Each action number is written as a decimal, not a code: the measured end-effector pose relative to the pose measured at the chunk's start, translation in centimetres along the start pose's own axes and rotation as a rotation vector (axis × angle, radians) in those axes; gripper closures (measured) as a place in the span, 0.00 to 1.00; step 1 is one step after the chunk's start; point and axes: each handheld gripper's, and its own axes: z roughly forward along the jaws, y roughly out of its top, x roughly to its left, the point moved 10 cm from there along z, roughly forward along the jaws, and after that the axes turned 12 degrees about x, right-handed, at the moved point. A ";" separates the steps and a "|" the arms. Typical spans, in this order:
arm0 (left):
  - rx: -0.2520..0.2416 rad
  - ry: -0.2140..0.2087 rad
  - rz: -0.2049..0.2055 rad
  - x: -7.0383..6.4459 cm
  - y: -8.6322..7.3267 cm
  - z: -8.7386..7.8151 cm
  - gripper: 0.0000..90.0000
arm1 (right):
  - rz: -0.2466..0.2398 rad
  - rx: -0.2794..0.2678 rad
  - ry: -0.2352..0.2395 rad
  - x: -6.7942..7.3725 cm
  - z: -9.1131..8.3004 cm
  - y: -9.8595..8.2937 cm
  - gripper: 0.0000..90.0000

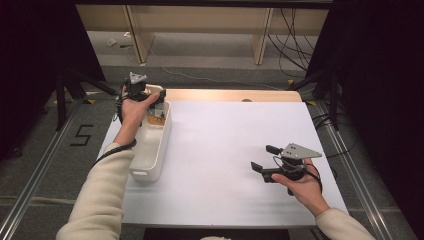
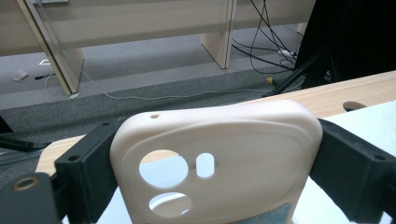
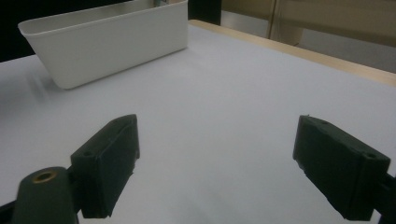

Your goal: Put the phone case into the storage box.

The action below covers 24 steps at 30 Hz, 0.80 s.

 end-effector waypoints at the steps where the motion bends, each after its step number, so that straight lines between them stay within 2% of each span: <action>1: 0.001 0.001 -0.001 0.0 0.0 0.0 0.11 | 0.000 -0.002 -0.001 0.0 0.0 0.0 0.17; 10: 0.012 0.001 -0.022 0.3 -0.3 0.5 0.11 | 0.001 -0.003 -0.001 0.0 0.0 0.0 0.17; 24: 0.017 0.003 -0.027 0.4 -0.5 1.1 0.10 | -0.003 -0.004 0.000 -0.1 0.0 0.0 0.17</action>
